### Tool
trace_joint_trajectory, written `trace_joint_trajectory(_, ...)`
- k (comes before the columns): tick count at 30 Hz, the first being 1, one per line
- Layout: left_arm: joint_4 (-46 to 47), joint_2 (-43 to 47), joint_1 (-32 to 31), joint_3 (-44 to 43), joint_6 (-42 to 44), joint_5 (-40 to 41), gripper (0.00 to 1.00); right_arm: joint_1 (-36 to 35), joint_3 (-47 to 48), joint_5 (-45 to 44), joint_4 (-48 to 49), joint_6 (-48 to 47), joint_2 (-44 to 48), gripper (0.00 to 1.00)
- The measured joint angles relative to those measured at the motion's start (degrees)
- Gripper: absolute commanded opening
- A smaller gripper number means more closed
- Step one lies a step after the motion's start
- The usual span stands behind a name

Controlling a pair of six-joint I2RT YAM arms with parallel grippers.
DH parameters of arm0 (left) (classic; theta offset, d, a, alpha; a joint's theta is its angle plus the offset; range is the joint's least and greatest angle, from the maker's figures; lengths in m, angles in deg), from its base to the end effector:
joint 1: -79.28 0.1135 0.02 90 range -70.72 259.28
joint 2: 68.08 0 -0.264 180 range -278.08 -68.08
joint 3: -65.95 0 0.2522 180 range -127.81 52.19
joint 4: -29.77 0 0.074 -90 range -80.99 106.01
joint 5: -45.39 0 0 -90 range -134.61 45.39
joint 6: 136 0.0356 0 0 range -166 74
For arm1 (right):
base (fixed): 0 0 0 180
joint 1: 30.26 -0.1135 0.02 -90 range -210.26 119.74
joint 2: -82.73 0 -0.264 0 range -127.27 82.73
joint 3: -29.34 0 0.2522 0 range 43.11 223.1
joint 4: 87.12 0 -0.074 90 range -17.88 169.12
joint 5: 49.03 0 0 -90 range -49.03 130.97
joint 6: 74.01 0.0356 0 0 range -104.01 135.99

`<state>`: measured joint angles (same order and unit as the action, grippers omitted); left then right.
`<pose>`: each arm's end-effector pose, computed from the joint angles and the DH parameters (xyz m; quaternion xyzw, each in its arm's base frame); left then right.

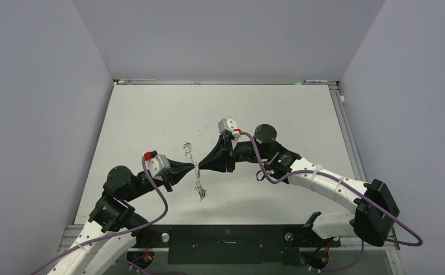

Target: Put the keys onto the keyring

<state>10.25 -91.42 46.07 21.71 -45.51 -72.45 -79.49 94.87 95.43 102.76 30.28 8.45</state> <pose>0.0902 -0.0789 0.3106 0.3613 0.5990 -0.3569 0.6191 0.1690 0.2404 0.3311 -0.4985 0.4957 0.6066 0.3712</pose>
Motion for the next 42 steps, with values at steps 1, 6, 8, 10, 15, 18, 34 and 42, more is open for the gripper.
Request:
trace_joint_trajectory(1,0.0,0.0,-0.13,0.02,0.0,0.0,0.0,0.0,0.0,-0.09,0.0,0.0,-0.02,0.05)
trace_joint_trajectory(6,0.0,0.0,-0.26,0.02,0.0,-0.07,0.0,0.0,0.59,-0.5,-0.04,-0.09,-0.42,0.05)
trace_joint_trajectory(8,0.0,0.0,-0.39,0.02,0.0,-0.07,0.0,0.0,0.66,-0.74,-0.07,-0.11,-0.52,0.05)
trace_joint_trajectory(10,0.0,0.0,-0.46,0.02,0.0,-0.07,0.0,0.02,0.66,-1.07,-0.07,-0.13,-0.59,0.05)
trace_joint_trajectory(15,0.0,0.02,-0.52,0.02,0.0,-0.07,0.0,0.11,0.72,-1.22,-0.04,-0.11,-0.96,0.05)
trace_joint_trajectory(18,-0.04,0.02,-0.59,0.02,0.0,-0.02,0.0,0.33,0.85,-1.29,-0.07,-0.02,-1.7,0.05)
trace_joint_trajectory(34,-0.02,0.07,-0.87,0.17,0.02,-0.04,0.0,1.97,0.85,-1.31,0.33,1.53,-1.75,0.05)
trace_joint_trajectory(42,-0.04,0.09,-0.92,0.17,0.02,-0.04,0.0,2.43,0.85,-1.29,0.44,1.99,-1.75,0.05)
